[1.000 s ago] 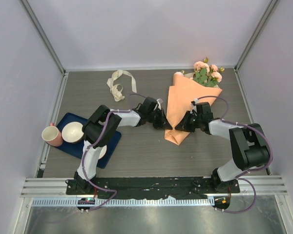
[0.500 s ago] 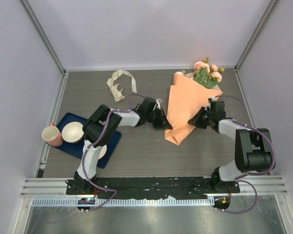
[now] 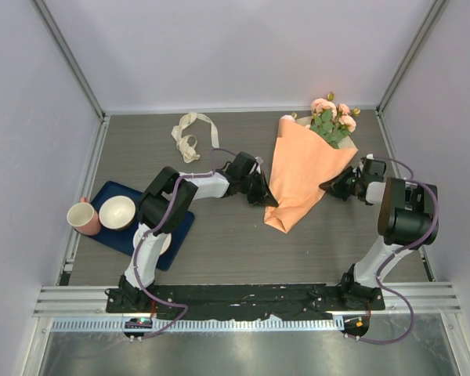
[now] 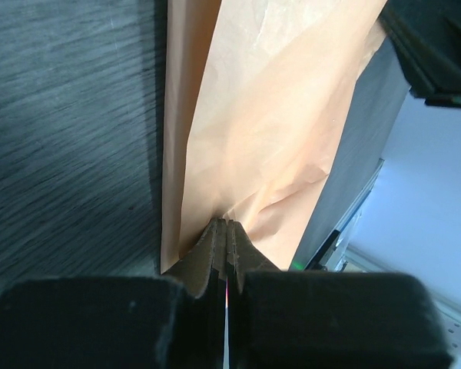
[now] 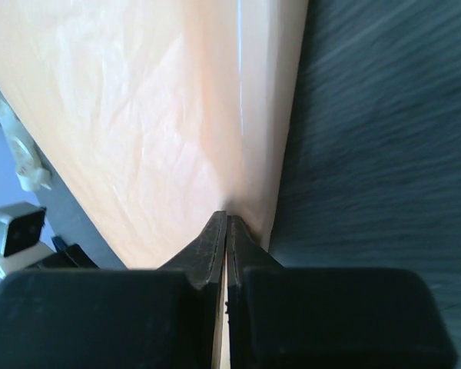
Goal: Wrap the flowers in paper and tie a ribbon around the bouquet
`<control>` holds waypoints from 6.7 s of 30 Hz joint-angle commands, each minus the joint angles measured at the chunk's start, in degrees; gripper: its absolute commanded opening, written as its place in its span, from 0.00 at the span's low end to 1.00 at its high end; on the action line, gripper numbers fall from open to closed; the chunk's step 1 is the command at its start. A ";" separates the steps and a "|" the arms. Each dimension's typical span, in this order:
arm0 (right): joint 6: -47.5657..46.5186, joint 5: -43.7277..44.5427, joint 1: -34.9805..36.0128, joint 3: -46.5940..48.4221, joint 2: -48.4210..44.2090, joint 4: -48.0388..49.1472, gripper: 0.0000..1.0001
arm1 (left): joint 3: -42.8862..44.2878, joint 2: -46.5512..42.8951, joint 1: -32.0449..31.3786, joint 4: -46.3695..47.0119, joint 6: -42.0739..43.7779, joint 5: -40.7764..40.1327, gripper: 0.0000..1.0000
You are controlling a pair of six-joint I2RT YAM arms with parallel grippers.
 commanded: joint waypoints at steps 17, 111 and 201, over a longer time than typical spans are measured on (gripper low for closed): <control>4.33 14.30 -10.39 25.89 20.53 -10.52 0.05 | -1.15 2.98 -0.07 -10.44 1.59 -6.58 0.00; -7.79 6.22 16.68 -11.17 -21.38 -25.82 0.13 | 2.19 8.79 0.28 -11.67 5.90 -2.09 0.00; 7.68 11.41 -13.55 40.94 27.81 -20.48 0.07 | -3.35 7.64 0.63 -6.22 4.14 1.16 0.00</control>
